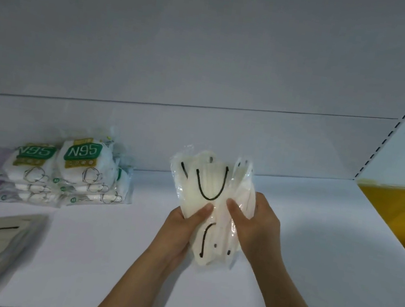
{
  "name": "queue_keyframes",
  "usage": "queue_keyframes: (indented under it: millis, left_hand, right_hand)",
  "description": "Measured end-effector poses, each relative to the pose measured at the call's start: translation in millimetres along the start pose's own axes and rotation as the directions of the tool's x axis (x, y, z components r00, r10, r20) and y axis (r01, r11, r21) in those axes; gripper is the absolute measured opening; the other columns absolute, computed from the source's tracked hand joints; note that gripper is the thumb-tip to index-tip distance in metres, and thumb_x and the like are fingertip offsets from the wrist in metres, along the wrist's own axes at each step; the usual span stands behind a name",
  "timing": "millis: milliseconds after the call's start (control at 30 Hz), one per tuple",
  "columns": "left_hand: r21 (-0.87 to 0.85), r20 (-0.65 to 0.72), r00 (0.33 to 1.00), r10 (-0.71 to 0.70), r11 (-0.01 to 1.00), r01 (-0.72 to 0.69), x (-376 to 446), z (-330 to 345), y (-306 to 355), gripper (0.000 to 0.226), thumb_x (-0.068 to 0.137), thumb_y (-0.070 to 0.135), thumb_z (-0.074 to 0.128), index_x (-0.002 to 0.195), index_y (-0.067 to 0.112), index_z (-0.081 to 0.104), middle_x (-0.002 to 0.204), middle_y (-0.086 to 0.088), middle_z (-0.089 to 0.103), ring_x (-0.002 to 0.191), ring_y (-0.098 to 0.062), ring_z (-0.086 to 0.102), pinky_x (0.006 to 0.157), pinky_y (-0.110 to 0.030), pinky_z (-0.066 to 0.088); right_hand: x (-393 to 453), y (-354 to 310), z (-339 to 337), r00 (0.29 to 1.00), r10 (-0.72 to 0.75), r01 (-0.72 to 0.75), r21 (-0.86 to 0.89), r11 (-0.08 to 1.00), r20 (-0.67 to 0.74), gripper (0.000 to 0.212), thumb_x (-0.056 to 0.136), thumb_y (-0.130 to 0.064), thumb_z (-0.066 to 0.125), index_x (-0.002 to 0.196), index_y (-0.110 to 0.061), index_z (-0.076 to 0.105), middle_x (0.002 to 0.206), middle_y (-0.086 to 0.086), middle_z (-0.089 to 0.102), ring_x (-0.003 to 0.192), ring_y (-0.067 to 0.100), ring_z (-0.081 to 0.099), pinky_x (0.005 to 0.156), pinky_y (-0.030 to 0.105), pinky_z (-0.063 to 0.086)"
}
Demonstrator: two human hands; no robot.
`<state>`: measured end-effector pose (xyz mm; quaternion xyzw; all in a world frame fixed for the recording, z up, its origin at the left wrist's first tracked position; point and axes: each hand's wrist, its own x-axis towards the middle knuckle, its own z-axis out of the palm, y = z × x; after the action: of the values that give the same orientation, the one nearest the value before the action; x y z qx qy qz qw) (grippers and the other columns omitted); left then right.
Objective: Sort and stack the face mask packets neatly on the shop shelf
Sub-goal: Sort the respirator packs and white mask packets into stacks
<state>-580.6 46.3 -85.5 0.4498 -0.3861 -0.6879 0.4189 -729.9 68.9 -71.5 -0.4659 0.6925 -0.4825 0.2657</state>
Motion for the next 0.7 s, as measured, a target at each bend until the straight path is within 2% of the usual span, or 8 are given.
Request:
queue_keyframes:
  millis: [133,267,333,400,467,533,633,700]
  left_hand:
    - [0.030,-0.189,0.981,-0.035,0.999,0.041,2.9,-16.2,-0.4,0.025,0.096,0.017,0.064,0.115,0.002,0.068,0.104,-0.015,0.076,0.097,-0.031,0.074,0.089,-0.045,0.058]
    - [0.034,-0.337,0.941,0.004,0.999,0.008,4.1,-35.3,6.4,0.011,0.098,0.013,0.060,0.104,0.009,0.068,0.092,-0.007,0.078,0.084,-0.023,0.075,0.070,-0.033,0.057]
    - [0.039,-0.352,0.936,0.009,0.999,0.005,4.3,-40.4,9.8,0.009,0.097,0.015,0.061,0.102,0.012,0.069,0.091,-0.005,0.078,0.086,-0.023,0.074,0.074,-0.035,0.057]
    - [0.071,-0.377,0.926,0.035,0.997,-0.009,4.6,-44.0,12.8,0.008,0.097,0.016,0.061,0.099,0.017,0.069,0.096,-0.005,0.077,0.092,-0.025,0.072,0.084,-0.040,0.057]
    - [0.122,-0.441,0.889,0.125,0.989,-0.078,5.6,-48.7,17.9,0.008,0.097,0.018,0.060,0.096,0.019,0.069,0.098,-0.002,0.075,0.095,-0.023,0.070,0.088,-0.040,0.055]
    - [0.210,-0.506,0.820,0.268,0.960,-0.185,1.4,-52.4,26.9,0.013,0.099,0.018,0.057,0.091,0.015,0.066,0.087,0.002,0.072,0.083,-0.012,0.067,0.075,-0.032,0.052]
    - [0.355,-0.509,0.719,0.474,0.876,-0.326,-11.2,-50.9,39.6,0.023,0.101,0.017,0.051,0.079,0.009,0.055,0.066,0.005,0.055,0.055,0.000,0.050,0.055,-0.019,0.042]
    - [0.360,-0.446,0.746,0.494,0.862,-0.356,-16.5,-46.4,41.7,0.019,0.102,0.018,0.051,0.089,0.012,0.064,0.073,0.007,0.065,0.062,0.003,0.059,0.059,-0.012,0.046]
  right_hand:
    - [9.8,7.9,-10.3,1.000,-0.007,0.007,-0.053,0.999,-0.009,0.012,0.091,-0.032,0.068,0.089,-0.023,0.059,0.078,-0.009,0.063,0.071,-0.003,0.058,0.057,0.007,0.039]
    - [19.8,16.8,-13.2,0.998,0.009,-0.013,-0.067,0.998,-0.063,0.036,0.090,-0.046,0.065,0.083,-0.011,0.061,0.073,0.002,0.064,0.069,0.012,0.059,0.056,0.014,0.038]
    - [22.2,19.4,-14.0,0.995,0.011,-0.016,-0.049,0.999,-0.102,0.051,0.093,-0.048,0.059,0.072,-0.003,0.051,0.061,0.009,0.052,0.058,0.024,0.047,0.055,0.029,0.035]
    - [22.2,17.0,-14.1,0.994,-0.002,-0.004,-0.053,0.999,-0.112,0.054,0.098,-0.046,0.050,0.064,-0.007,0.034,0.057,0.005,0.032,0.052,0.017,0.027,0.053,0.029,0.024]
    - [20.7,11.4,-14.1,0.989,-0.053,0.046,-0.057,0.997,-0.140,0.049,0.102,-0.039,0.046,0.064,-0.013,0.029,0.057,0.002,0.026,0.053,0.014,0.025,0.050,0.026,0.020]
    - [19.2,6.2,-14.0,0.968,-0.139,0.127,-0.072,0.989,-0.209,0.043,0.101,-0.028,0.051,0.064,-0.011,0.038,0.056,0.002,0.031,0.052,0.014,0.028,0.050,0.024,0.023]
    - [11.7,-13.6,-8.2,0.914,-0.269,0.243,-0.120,0.962,-0.302,0.011,0.095,-0.017,0.059,0.084,-0.016,0.061,0.065,-0.005,0.045,0.055,0.012,0.042,0.054,0.023,0.033]
    - [1.9,-30.3,6.7,0.919,-0.306,0.299,-0.065,0.952,-0.251,0.006,0.092,-0.016,0.063,0.090,-0.021,0.064,0.070,-0.008,0.050,0.060,0.012,0.048,0.057,0.021,0.037]
